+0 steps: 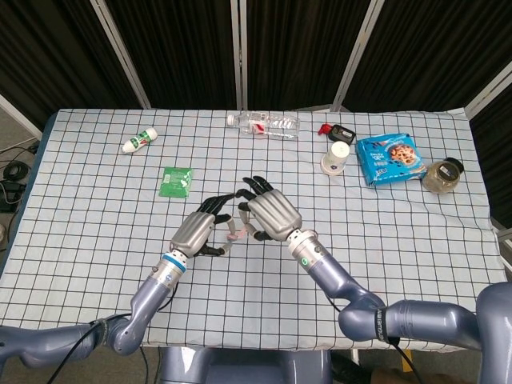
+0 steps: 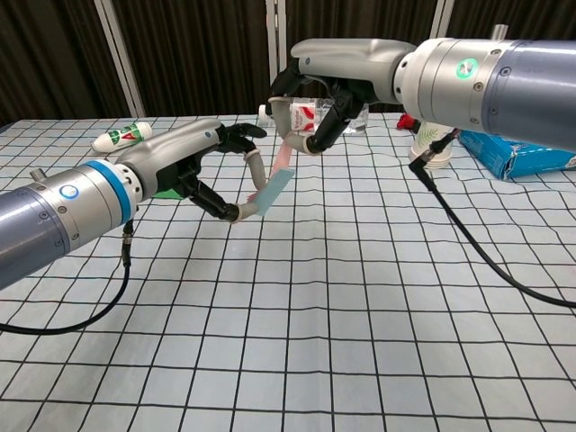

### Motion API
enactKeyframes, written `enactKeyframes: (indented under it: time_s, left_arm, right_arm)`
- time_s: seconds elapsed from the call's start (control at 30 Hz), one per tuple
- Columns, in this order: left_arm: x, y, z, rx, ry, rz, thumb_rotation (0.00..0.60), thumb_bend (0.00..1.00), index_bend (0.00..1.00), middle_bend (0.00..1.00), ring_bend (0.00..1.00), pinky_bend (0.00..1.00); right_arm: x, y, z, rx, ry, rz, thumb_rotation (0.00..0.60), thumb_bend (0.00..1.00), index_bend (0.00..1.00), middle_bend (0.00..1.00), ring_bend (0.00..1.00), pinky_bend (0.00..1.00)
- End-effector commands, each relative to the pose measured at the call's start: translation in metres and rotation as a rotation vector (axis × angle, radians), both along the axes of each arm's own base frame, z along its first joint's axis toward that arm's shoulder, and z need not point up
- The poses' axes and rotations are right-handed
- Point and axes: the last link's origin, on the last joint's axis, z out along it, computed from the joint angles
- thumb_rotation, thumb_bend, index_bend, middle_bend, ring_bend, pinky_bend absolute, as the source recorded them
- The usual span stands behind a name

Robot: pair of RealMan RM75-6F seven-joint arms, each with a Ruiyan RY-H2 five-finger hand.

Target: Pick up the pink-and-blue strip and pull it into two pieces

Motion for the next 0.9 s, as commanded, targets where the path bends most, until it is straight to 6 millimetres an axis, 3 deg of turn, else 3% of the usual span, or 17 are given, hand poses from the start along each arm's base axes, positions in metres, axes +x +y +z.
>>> enactKeyframes:
  time_s: [0.03,0.57,0.9]
  left_arm:
    - [-0.0002,-0.0002,0.0,0.003,0.003,-0.001,0.6,0.36,0.51,0.0,0.0,0.0]
    - [0.001,-0.0004,-0.0016,0.01,0.005,0.004,0.6,0.47,0.62,0.0,0.0,0.0]
    - [-0.0026,0.0008,-0.0022,0.005,0.003,0.024,0.6,0.48,0.7,0.0,0.0,0.0]
  right_arm:
    - [0.0003,0.0006,0.0001,0.001,-0.001,0.001,0.6,0.46,0.72,0.23,0.0,0.0]
    - [0.0001,0.0019,0.0023,0.007,-0.005,0.009,0.6,0.46,0.72,0.23,0.0,0.0]
    - [-0.0012,0.0024,0.0052,0.002,-0.007,0.022,0.6,0.46,0.72,0.23,0.0,0.0]
